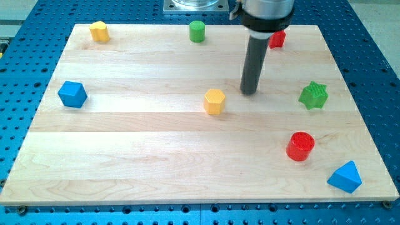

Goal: Slide the triangle to the bottom left corner

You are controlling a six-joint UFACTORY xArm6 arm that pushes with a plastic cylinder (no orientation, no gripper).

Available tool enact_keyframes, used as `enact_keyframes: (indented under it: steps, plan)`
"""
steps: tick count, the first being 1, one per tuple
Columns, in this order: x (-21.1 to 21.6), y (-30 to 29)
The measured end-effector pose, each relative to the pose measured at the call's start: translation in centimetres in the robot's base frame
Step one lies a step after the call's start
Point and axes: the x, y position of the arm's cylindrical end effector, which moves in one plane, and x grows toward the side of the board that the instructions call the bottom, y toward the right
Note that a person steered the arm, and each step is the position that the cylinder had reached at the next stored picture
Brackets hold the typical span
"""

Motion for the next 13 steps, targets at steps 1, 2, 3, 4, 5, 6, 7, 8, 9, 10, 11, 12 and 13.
enact_keyframes:
  steps: [1, 2, 3, 4, 5, 6, 7, 8, 9, 10, 11, 12, 13]
  plan:
    - [2.4, -0.2]
    - [3.0, -0.2]
    - [4.5, 0.4]
    - [5.3, 5.5]
    - [5.1, 9.8]
    - [5.6, 11.5]
    - [6.3, 15.2]
    - [11.3, 18.3]
    - [16.6, 19.4]
    - [18.8, 19.1]
    - [19.1, 13.3]
    - [18.7, 8.3]
    - [18.0, 3.7]
